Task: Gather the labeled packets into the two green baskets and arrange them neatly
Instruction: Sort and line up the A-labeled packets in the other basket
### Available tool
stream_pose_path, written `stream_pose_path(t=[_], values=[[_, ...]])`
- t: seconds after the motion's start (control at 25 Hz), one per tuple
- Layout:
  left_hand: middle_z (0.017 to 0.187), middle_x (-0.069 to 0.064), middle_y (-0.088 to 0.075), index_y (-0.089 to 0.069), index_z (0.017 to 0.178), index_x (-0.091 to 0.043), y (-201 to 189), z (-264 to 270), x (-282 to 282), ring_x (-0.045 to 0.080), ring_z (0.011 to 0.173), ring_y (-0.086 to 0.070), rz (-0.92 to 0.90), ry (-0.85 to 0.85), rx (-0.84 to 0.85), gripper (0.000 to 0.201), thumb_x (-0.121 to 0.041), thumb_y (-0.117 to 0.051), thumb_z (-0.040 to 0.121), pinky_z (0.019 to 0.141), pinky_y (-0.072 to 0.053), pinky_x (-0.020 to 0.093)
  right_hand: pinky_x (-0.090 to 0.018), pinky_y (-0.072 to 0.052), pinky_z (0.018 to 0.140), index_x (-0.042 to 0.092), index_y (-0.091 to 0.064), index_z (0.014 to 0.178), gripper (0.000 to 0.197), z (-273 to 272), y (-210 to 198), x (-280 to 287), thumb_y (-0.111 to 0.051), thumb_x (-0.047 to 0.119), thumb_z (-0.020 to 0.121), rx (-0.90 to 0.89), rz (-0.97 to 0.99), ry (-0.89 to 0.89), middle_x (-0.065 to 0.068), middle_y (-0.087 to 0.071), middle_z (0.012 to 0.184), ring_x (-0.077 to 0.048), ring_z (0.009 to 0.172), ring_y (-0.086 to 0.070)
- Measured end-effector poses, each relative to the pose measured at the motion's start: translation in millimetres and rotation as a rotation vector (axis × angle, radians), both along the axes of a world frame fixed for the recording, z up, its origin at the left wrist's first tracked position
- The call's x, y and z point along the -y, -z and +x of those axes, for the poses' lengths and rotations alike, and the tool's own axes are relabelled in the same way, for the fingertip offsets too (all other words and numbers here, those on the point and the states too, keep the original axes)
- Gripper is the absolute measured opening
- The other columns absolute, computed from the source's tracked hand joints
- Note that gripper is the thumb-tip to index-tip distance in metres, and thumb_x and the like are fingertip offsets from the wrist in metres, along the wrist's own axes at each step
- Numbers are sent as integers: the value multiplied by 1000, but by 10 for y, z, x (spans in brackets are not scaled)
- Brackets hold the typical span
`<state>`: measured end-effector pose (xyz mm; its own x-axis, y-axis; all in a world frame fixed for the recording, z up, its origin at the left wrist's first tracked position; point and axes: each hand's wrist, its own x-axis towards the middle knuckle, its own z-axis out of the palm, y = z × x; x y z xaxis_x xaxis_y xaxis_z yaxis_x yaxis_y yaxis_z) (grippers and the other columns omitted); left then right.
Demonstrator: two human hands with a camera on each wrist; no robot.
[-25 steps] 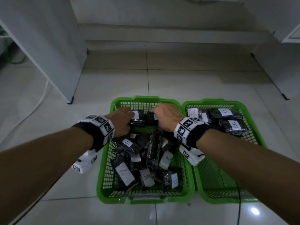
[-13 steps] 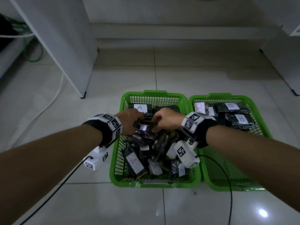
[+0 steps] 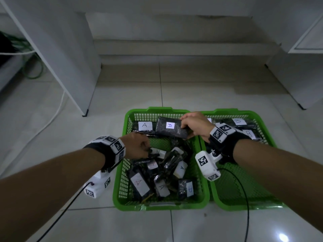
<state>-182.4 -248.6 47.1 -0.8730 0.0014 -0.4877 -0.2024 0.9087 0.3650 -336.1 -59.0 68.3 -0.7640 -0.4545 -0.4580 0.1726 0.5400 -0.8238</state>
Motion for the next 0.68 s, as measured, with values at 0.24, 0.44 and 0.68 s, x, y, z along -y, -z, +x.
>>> stream_pose_path(t=[0.24, 0.44, 0.68], values=[[142, 0, -49, -35, 146, -27, 126, 6, -199, 23, 122, -53, 111, -60, 188, 79, -47, -72, 79, 103, -46, 38, -31, -54, 82, 15, -72, 104, 21, 41, 179, 68, -69, 2, 88, -119, 167, -139, -1, -69, 104, -20, 100, -65], [145, -1, -43, -49, 141, -27, -30, -30, -362, 22, 129, -45, 145, 18, 197, 68, -61, -64, 83, 110, -37, 37, -28, -49, 86, 18, -73, 104, 22, 43, 306, 52, -72, 5, 86, -194, 256, -181, 0, -71, 106, -19, 104, -65], [163, 3, -18, -8, 158, -20, 133, 280, -575, 27, 147, -27, -44, 237, 93, 109, -82, -46, 78, 116, -32, 46, -26, -49, 88, 17, -81, 96, 23, 225, 239, 356, -78, 2, 78, -298, 295, -408, 6, -70, 92, -15, 100, -64]])
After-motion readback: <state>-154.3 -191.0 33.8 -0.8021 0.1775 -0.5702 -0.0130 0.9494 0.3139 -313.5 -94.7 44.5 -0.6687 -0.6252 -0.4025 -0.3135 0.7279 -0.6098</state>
